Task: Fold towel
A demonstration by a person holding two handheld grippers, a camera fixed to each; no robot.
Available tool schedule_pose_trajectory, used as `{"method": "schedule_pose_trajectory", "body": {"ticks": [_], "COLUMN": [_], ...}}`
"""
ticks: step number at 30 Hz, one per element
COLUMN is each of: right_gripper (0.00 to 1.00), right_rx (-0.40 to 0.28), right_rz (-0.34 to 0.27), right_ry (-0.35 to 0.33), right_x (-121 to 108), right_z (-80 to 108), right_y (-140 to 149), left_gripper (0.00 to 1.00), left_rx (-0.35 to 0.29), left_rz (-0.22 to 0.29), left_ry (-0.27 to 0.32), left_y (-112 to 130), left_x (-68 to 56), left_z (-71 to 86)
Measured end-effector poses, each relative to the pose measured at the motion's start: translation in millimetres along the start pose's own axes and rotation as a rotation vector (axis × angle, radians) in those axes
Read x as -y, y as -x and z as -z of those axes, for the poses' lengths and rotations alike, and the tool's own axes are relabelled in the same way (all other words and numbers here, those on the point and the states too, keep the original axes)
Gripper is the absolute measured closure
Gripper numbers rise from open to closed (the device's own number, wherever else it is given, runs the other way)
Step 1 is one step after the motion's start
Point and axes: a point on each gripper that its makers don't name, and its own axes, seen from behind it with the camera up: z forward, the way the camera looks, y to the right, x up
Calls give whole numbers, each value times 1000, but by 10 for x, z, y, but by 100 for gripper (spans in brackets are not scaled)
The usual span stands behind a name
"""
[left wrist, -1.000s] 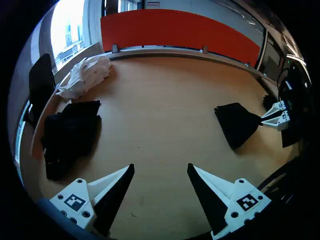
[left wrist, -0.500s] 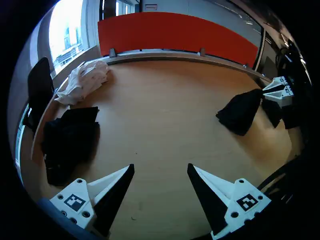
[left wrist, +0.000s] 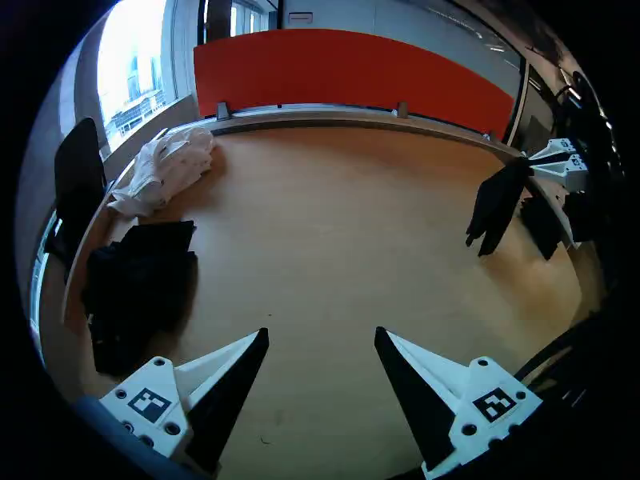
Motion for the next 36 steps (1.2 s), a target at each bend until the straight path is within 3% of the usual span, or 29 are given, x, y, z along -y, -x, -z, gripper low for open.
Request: {"method": "schedule_pose_trajectory", "body": {"ticks": [17,36], "right_gripper": [96,96], "right_rx": [1,73], "right_rz": [-61,-99], "right_ry": [92,195], "right_x": [-777,-1675], "right_z": [488,945], "right_y": [187,730], "left_gripper": [1,2], "left_rx": [-7,0], "left_rz": [-7,-21], "left_ry": [8,-6], "left_y": [-137,-255], "left_x": [-86,-127], "left_z": [-84,-179]}}
